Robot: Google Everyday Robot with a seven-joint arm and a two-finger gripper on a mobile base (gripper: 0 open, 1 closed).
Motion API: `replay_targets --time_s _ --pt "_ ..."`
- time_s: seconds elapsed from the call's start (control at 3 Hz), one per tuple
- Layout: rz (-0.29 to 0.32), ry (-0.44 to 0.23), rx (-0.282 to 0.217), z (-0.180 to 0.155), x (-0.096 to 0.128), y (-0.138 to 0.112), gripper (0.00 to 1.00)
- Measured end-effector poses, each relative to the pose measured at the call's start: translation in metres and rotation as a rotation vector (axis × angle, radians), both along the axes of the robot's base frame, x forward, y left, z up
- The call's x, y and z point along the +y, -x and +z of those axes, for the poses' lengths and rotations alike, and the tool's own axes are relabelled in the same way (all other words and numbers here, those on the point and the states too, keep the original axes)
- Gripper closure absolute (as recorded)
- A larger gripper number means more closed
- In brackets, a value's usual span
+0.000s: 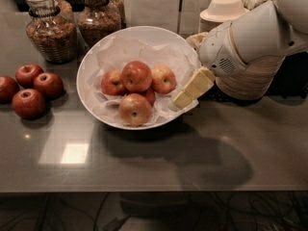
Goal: Pick apple from white bowl
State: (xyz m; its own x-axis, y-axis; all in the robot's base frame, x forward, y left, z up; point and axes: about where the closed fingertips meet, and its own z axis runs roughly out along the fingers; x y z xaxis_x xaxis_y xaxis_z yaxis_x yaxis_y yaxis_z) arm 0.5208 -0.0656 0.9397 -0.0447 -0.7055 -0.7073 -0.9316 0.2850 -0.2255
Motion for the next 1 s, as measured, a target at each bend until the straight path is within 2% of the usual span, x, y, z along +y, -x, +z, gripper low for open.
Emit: replay_targets --time_s 0.33,1.0 --pt "0.086 -0.017 0.010 -0.003 0.034 -0.001 0.00" --pt "0.198 -0.013 0.035 -0.014 0.079 -0.011 0.00"
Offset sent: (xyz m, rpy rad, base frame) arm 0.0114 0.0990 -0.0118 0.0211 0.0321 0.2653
